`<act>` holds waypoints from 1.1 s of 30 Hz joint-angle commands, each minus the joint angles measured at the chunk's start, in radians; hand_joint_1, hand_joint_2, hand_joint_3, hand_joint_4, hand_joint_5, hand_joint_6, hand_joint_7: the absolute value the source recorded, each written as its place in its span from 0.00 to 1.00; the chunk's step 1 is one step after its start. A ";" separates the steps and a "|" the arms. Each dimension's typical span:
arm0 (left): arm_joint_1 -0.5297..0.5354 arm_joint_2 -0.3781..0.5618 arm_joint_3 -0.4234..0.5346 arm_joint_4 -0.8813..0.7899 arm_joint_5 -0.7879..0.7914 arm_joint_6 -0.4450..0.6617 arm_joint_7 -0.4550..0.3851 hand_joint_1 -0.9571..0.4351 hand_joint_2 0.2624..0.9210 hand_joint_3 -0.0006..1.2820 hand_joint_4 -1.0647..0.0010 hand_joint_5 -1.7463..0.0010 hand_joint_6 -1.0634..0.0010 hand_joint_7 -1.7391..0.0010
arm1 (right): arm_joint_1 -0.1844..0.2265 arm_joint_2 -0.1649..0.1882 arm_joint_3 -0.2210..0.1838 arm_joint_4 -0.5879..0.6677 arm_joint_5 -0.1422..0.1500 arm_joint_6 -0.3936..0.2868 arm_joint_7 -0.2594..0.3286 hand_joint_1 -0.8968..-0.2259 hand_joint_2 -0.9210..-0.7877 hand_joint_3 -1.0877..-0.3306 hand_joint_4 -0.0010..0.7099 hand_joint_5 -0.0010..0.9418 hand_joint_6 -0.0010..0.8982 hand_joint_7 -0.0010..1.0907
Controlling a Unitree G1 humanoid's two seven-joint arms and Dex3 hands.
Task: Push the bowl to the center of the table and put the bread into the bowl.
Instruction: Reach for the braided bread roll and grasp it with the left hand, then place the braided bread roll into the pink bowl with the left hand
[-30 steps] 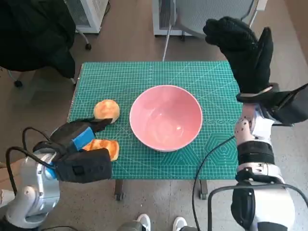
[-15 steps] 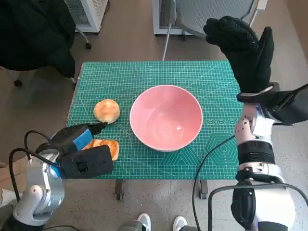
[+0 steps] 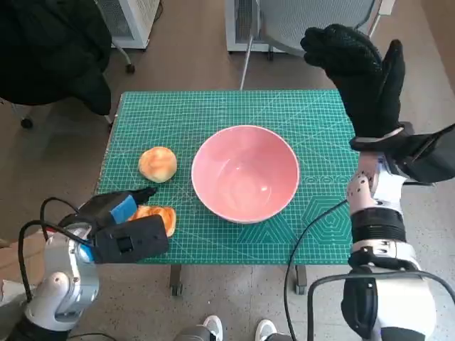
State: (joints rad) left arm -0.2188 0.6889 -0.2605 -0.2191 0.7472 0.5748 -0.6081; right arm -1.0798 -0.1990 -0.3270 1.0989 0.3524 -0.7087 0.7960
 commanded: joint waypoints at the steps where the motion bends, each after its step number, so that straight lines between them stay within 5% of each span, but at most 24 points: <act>1: -0.006 -0.014 -0.018 0.032 0.015 -0.008 0.013 0.59 0.66 0.00 0.71 1.00 0.64 1.00 | 0.010 -0.007 0.001 0.000 0.001 0.012 0.014 0.27 0.00 0.26 0.44 0.00 0.47 0.01; 17: -0.041 -0.015 -0.098 0.162 0.099 -0.113 0.094 0.69 0.78 0.03 0.63 0.98 0.55 0.98 | 0.016 -0.009 -0.003 -0.017 0.008 0.013 0.034 0.27 0.00 0.26 0.44 0.00 0.47 0.01; 21: -0.044 -0.010 -0.104 0.199 0.119 -0.165 0.144 0.73 0.86 0.04 0.48 0.96 0.47 0.97 | 0.019 -0.007 -0.003 -0.022 0.011 0.012 0.041 0.27 0.00 0.26 0.44 0.00 0.47 0.01; 22: -0.045 -0.010 -0.105 0.208 0.124 -0.177 0.155 0.81 0.91 0.07 0.48 0.70 0.43 0.96 | 0.019 -0.006 -0.004 -0.023 0.012 0.012 0.042 0.27 0.00 0.26 0.44 0.00 0.47 0.01; 25: -0.047 -0.004 -0.109 0.238 0.140 -0.219 0.192 0.90 0.97 0.13 0.49 0.37 0.36 0.95 | 0.019 -0.005 -0.005 -0.025 0.014 0.013 0.047 0.27 0.00 0.26 0.44 0.00 0.47 0.01; 28: -0.047 -0.002 -0.109 0.258 0.150 -0.249 0.218 0.93 0.99 0.13 0.48 0.27 0.28 0.93 | 0.018 -0.005 -0.006 -0.026 0.016 0.014 0.051 0.27 0.00 0.26 0.45 0.00 0.47 0.01; 31: -0.047 0.001 -0.109 0.276 0.164 -0.277 0.243 0.77 1.00 0.11 0.42 0.26 0.41 0.53 | 0.018 -0.004 -0.007 -0.028 0.018 0.015 0.054 0.26 0.00 0.26 0.45 0.01 0.47 0.01; 33: -0.046 0.000 -0.109 0.280 0.176 -0.285 0.257 0.73 1.00 0.09 0.40 0.27 0.43 0.43 | 0.018 -0.003 -0.008 -0.030 0.020 0.014 0.057 0.26 0.00 0.26 0.46 0.01 0.47 0.01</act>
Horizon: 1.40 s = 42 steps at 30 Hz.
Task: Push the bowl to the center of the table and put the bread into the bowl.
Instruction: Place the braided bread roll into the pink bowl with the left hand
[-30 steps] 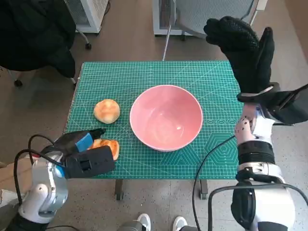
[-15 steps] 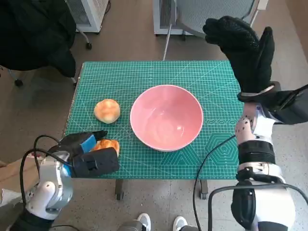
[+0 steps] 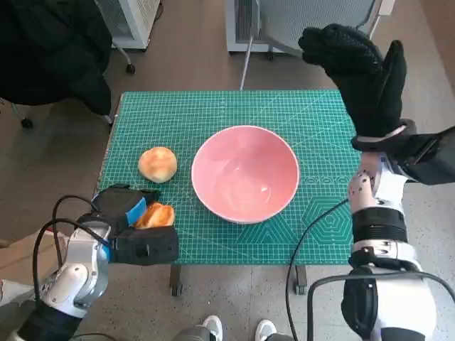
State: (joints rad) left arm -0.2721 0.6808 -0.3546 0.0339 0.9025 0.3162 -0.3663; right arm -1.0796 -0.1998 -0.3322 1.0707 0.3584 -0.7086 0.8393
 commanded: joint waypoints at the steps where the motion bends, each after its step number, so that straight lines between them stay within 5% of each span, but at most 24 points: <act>1: 0.009 0.008 -0.015 0.028 0.026 -0.029 0.021 0.71 1.00 0.08 0.38 0.30 0.42 0.39 | 0.018 -0.002 -0.004 -0.002 0.015 0.014 0.015 0.26 0.00 0.26 0.46 0.01 0.47 0.01; 10: 0.010 -0.002 -0.008 0.024 0.040 -0.027 0.011 0.69 1.00 0.05 0.34 0.39 0.40 0.28 | 0.017 -0.001 -0.007 0.001 0.019 0.012 0.020 0.26 0.00 0.26 0.46 0.00 0.47 0.01; 25: 0.033 0.004 0.041 -0.113 0.032 -0.005 -0.047 0.69 1.00 0.04 0.33 0.35 0.41 0.32 | 0.020 0.000 -0.004 -0.001 0.021 0.010 0.026 0.27 0.00 0.26 0.46 0.00 0.46 0.01; 42: 0.006 0.038 0.237 -0.481 -0.057 -0.021 -0.200 0.69 1.00 0.04 0.32 0.36 0.40 0.32 | 0.018 0.002 -0.002 0.001 0.023 0.010 0.027 0.27 0.00 0.27 0.45 0.00 0.46 0.00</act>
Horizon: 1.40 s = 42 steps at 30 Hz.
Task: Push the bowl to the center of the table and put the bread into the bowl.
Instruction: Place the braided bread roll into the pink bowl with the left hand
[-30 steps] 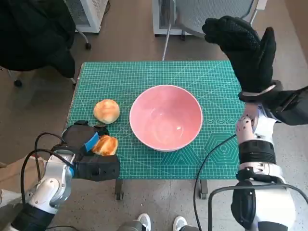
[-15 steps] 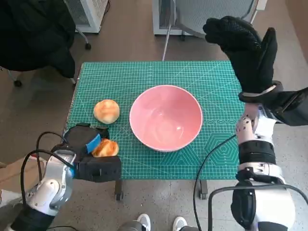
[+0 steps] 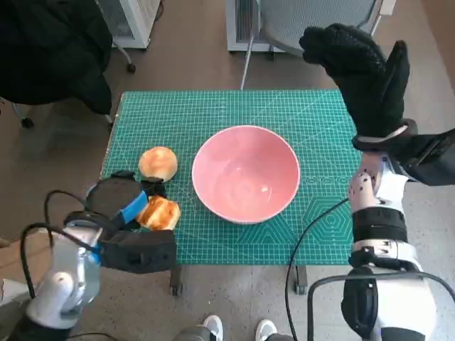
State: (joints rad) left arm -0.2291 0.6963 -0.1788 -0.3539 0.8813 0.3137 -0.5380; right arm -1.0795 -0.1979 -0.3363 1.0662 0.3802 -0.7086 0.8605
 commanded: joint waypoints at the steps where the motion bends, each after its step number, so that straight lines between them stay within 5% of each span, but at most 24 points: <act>1: -0.051 0.029 0.078 -0.108 -0.050 -0.035 -0.023 0.69 1.00 0.03 0.31 0.37 0.39 0.32 | 0.018 0.000 0.003 0.006 0.000 0.009 0.006 0.26 0.00 0.27 0.45 0.00 0.46 0.00; 16: -0.266 0.041 0.148 -0.092 -0.162 -0.215 0.031 0.69 0.96 0.00 0.22 0.42 0.31 0.39 | 0.014 0.001 0.002 0.006 0.004 0.011 0.007 0.28 0.00 0.27 0.47 0.01 0.46 0.00; 26: -0.437 -0.039 0.030 0.022 -0.129 -0.284 0.063 0.69 0.95 0.00 0.18 0.44 0.29 0.42 | 0.018 0.004 0.003 -0.001 0.011 0.014 0.014 0.28 0.00 0.27 0.47 0.01 0.45 0.00; 38: -0.595 -0.134 -0.095 0.273 -0.084 -0.394 0.143 0.69 0.97 0.01 0.26 0.41 0.32 0.36 | 0.026 -0.001 0.004 -0.015 0.013 0.017 0.021 0.27 0.00 0.27 0.48 0.00 0.45 0.00; 42: -0.654 -0.177 -0.137 0.379 -0.077 -0.429 0.170 0.69 0.98 0.02 0.30 0.33 0.32 0.41 | 0.035 -0.003 0.005 -0.024 0.014 0.017 0.024 0.27 0.00 0.27 0.48 0.00 0.45 0.00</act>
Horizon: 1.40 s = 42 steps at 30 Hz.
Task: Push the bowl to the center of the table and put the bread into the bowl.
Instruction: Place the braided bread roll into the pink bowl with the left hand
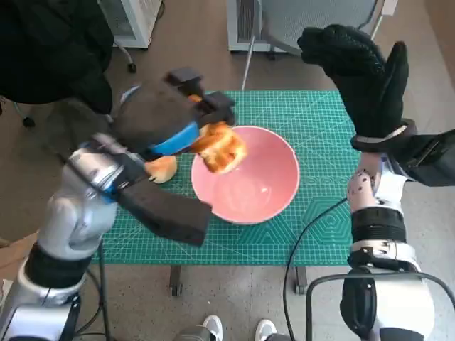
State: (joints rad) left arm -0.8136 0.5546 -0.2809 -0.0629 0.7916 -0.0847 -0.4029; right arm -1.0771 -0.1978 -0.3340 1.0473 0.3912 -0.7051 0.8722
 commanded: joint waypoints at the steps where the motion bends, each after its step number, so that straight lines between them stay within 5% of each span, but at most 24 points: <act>1: -0.090 -0.052 -0.049 0.127 0.012 -0.039 0.040 0.69 0.98 0.03 0.31 0.33 0.34 0.41 | 0.035 -0.005 0.003 -0.007 0.003 0.014 0.013 0.27 0.00 0.27 0.47 0.00 0.45 0.00; 17: -0.194 -0.158 -0.157 0.354 0.049 -0.081 0.069 0.69 0.99 0.03 0.34 0.34 0.35 0.36 | 0.056 -0.015 0.003 -0.039 0.002 0.020 0.006 0.26 0.00 0.25 0.46 0.00 0.43 0.00; 24: -0.226 -0.150 -0.283 0.412 0.218 -0.103 0.108 0.69 1.00 0.10 0.50 0.26 0.37 0.32 | 0.068 -0.015 0.007 -0.059 0.001 0.027 -0.004 0.27 0.00 0.24 0.45 0.00 0.43 0.00; 32: -0.160 -0.258 -0.136 0.425 -0.068 0.043 -0.058 0.69 1.00 0.10 0.44 0.23 0.45 0.35 | 0.074 -0.016 0.010 -0.071 -0.002 0.036 -0.021 0.27 0.00 0.24 0.45 0.00 0.43 0.00; 34: -0.160 -0.261 -0.140 0.414 -0.087 0.076 -0.105 0.54 1.00 0.16 0.56 0.45 0.52 0.24 | 0.075 -0.017 0.012 -0.073 -0.004 0.037 -0.026 0.27 0.00 0.24 0.45 0.00 0.43 0.00; 36: -0.161 -0.261 -0.143 0.409 -0.096 0.094 -0.128 0.49 1.00 0.19 0.59 0.54 0.55 0.20 | 0.077 -0.016 0.014 -0.076 -0.004 0.038 -0.029 0.27 0.00 0.24 0.45 0.00 0.43 0.00; 39: -0.161 -0.266 -0.145 0.410 -0.111 0.129 -0.158 0.59 0.88 0.12 0.68 0.77 0.68 0.54 | 0.079 -0.015 0.016 -0.078 -0.005 0.039 -0.033 0.26 0.00 0.24 0.44 0.00 0.43 0.00; 42: -0.152 -0.265 -0.145 0.402 -0.118 0.150 -0.161 0.64 0.86 0.07 0.77 0.92 0.72 0.72 | 0.081 -0.015 0.019 -0.079 -0.006 0.038 -0.038 0.26 0.00 0.24 0.44 0.00 0.43 0.00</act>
State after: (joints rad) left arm -0.9794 0.2934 -0.4313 0.3623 0.6904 0.0418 -0.5528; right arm -1.0290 -0.2144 -0.3192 0.9666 0.3899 -0.6798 0.8440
